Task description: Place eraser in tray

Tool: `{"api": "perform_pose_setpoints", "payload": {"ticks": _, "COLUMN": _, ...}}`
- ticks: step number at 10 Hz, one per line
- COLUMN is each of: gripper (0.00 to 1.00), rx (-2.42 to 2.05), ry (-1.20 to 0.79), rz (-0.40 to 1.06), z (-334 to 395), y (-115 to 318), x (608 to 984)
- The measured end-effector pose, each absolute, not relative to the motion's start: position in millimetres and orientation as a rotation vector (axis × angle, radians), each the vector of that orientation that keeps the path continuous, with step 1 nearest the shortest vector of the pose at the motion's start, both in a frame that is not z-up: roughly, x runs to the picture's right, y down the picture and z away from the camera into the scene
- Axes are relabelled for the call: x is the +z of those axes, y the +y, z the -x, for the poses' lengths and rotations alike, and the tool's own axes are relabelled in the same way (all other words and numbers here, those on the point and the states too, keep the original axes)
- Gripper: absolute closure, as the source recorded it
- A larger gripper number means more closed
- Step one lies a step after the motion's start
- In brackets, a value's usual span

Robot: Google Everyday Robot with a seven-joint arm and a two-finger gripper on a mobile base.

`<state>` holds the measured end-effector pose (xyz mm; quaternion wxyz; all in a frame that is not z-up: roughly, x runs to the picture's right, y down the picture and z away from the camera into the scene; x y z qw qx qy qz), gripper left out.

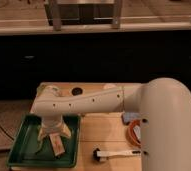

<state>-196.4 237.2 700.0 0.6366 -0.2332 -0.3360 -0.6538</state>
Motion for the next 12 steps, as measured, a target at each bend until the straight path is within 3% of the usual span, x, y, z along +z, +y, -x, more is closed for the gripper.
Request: {"api": "perform_pose_setpoints", "payload": {"ticks": 12, "gripper": 0.20, "rx": -1.501, "ry": -0.769, "rz": 0.512, "z": 197.4, "y": 235.3, "x": 698.8}}
